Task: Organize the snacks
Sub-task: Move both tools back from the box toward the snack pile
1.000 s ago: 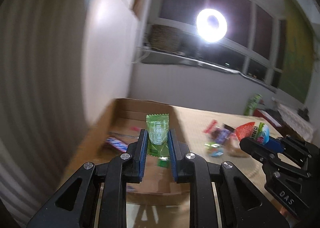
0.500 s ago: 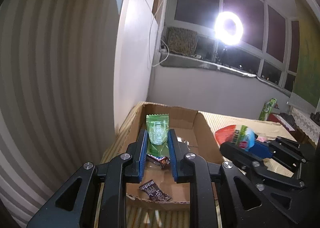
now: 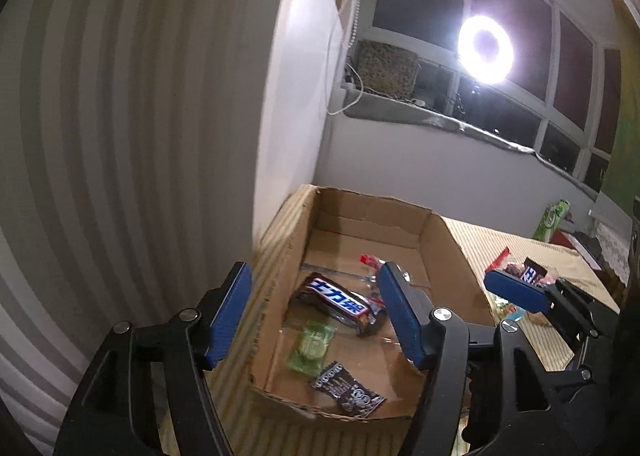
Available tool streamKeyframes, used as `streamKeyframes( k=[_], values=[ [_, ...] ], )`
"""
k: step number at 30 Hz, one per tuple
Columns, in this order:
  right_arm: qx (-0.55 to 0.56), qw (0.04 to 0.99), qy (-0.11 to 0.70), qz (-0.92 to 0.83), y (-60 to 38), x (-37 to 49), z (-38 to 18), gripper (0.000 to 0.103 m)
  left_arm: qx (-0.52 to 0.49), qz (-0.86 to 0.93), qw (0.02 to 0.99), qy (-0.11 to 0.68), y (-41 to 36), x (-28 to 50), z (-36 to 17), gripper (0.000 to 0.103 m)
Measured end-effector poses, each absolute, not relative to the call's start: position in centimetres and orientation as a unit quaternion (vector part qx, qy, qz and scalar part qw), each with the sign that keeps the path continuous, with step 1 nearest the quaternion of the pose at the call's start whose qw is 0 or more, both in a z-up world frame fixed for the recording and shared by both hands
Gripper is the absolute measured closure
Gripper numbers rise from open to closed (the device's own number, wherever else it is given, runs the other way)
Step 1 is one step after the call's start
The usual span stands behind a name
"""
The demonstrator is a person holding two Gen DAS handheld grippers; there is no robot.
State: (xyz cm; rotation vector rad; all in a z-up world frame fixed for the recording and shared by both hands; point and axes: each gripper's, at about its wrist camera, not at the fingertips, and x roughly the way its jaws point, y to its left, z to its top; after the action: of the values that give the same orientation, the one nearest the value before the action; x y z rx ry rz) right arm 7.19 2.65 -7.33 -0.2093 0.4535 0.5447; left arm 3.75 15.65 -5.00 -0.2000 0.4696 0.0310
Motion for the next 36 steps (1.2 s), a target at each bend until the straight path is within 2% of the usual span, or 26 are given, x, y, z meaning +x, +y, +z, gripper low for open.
streamKeyframes(
  k=[3, 14, 23, 36],
  values=[
    [-0.108, 0.936, 0.211, 0.262, 2.8, 6.5, -7.0, 0.027, -0.108, 0.026, 0.969, 0.222, 16.9, 3.0, -4.6, 0.027],
    [-0.069, 0.944, 0.188, 0.262, -0.2, 4.9, -5.7, 0.024, -0.094, 0.047, 0.969, 0.225, 16.1, 1.7, -3.6, 0.027],
    [-0.018, 0.958, 0.183, 0.219, -7.9, 4.5, -5.9, 0.024, -0.048, 0.002, 0.972, 0.229, 9.7, 3.0, -2.5, 0.026],
    [0.055, 0.974, 0.198, 0.093, -21.7, 3.0, -7.6, 0.023, 0.026, -0.108, 0.964, 0.24, -3.6, 4.2, -3.4, 0.026]
  ],
)
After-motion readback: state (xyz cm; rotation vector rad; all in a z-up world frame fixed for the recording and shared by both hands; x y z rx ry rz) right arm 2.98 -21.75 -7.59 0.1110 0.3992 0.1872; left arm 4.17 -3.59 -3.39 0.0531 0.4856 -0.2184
